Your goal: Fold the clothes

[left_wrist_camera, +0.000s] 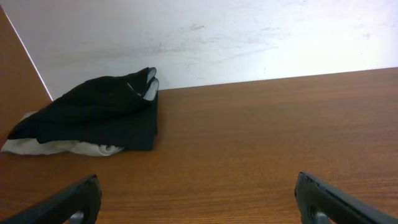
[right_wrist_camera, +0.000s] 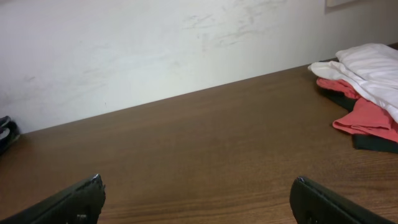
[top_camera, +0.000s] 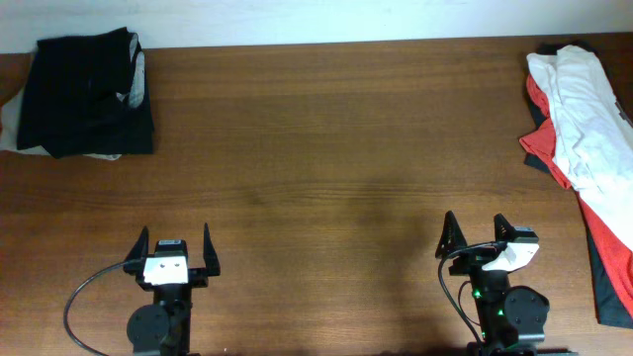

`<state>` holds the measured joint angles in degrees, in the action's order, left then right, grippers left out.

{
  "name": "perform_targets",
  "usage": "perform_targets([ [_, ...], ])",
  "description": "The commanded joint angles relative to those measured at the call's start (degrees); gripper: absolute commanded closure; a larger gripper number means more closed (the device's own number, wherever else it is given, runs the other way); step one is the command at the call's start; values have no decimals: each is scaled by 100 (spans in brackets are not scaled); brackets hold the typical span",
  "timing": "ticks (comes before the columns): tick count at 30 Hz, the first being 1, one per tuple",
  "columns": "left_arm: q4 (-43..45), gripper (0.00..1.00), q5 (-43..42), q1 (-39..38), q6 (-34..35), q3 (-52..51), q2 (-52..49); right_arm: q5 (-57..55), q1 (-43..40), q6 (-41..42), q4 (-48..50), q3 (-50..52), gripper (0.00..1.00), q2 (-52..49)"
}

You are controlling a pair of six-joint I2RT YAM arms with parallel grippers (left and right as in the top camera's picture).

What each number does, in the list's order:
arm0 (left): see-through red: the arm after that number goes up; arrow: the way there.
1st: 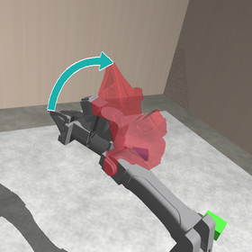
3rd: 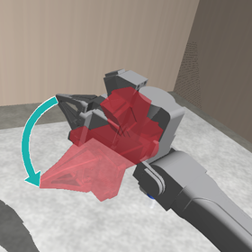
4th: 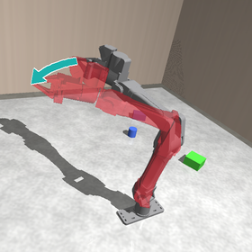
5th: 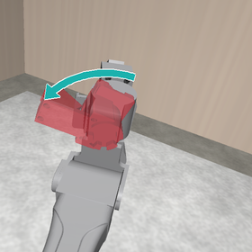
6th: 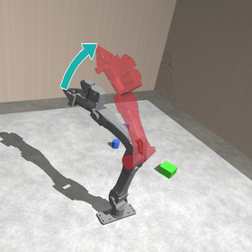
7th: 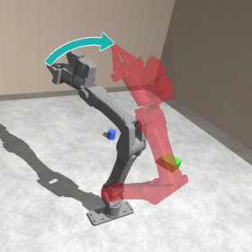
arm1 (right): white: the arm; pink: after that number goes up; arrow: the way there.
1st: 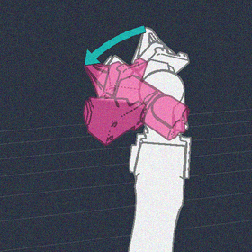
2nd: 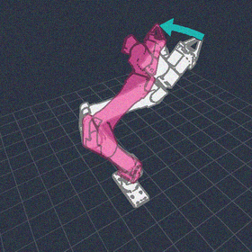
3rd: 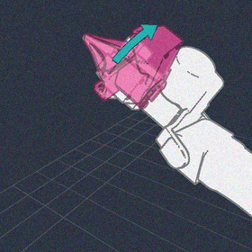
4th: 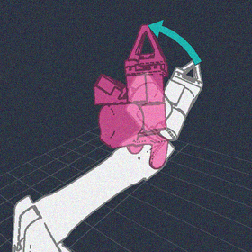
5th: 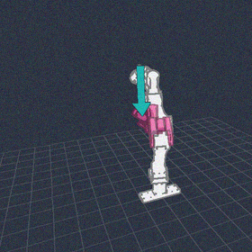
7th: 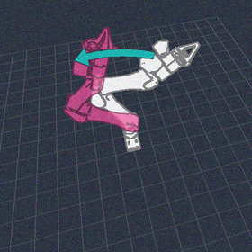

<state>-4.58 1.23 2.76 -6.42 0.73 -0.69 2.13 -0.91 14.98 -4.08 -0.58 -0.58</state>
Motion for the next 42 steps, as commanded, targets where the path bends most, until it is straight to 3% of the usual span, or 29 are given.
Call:
perform_targets([
  [1, -20, 1, -87, 39, -76, -24, 35, -48, 52, -17, -33, 26, 1, 37],
  [39, -20, 1, -87, 39, -76, -24, 35, -48, 52, -17, -33, 26, 1, 37],
  [42, -20, 1, -87, 39, -76, -24, 35, 317, 52, 533, -2, 26, 1, 37],
])
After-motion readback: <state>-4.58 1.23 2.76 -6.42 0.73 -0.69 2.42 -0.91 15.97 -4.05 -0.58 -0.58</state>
